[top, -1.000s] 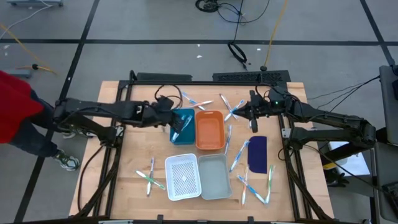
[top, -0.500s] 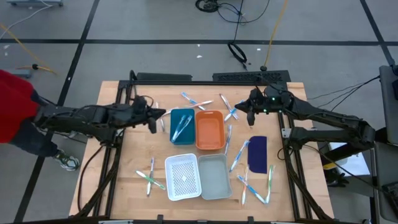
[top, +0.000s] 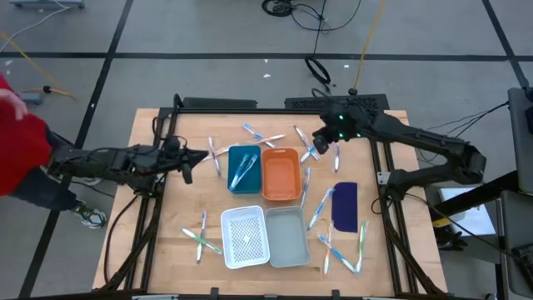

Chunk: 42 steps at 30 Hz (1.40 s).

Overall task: Pick & Place Toothbrushes
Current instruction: Put the blue toothbrush into the blue bin

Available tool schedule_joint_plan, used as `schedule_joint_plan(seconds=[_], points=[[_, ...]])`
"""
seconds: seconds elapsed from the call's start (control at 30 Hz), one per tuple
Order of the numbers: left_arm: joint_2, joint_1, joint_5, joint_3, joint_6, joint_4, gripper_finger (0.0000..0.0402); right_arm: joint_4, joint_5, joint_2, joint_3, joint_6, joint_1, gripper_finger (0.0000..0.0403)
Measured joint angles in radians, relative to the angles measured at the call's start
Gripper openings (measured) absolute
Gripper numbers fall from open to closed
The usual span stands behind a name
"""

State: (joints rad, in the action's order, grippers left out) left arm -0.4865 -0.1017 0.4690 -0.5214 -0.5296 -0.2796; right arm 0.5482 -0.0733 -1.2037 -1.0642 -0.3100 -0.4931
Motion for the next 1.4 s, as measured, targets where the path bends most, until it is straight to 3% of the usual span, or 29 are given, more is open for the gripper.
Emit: schedule_joint_plan(seconds=[0.3,0.47,0.63,0.87,1.03,1.13,1.23,1.4], points=[[0.145,0.0,-0.032,0.099,0.051,-0.003,0.0004,0.183,-0.012,-0.128,-0.085,-0.15,-0.073,0.002],[0.188,0.0,-0.031,0.103,0.096,-0.023,0.0001,0.202,-0.11,-0.148,-0.086,-0.182,-0.119,0.0025],[0.214,0.0,-0.007,0.103,0.093,-0.086,0.0006,0.263,-0.171,-0.145,-0.086,-0.106,-0.146,0.0064],[0.215,0.0,0.015,0.104,0.082,-0.11,0.0008,0.43,-0.409,-0.11,-0.086,0.196,-0.098,0.013],[0.215,0.0,0.029,0.104,0.079,-0.115,0.0002,0.506,-0.42,-0.095,-0.086,0.397,0.019,0.014],[0.215,0.0,0.029,0.104,0.074,-0.115,0.0005,0.529,-0.412,-0.096,-0.086,0.43,0.103,0.0136],[0.215,0.0,0.029,0.104,0.073,-0.115,0.0011,0.535,-0.387,-0.097,-0.086,0.331,0.176,0.0128],[0.215,0.0,0.01,0.104,0.075,-0.128,0.0006,0.533,-0.376,-0.097,-0.086,-0.065,0.258,0.0117]])
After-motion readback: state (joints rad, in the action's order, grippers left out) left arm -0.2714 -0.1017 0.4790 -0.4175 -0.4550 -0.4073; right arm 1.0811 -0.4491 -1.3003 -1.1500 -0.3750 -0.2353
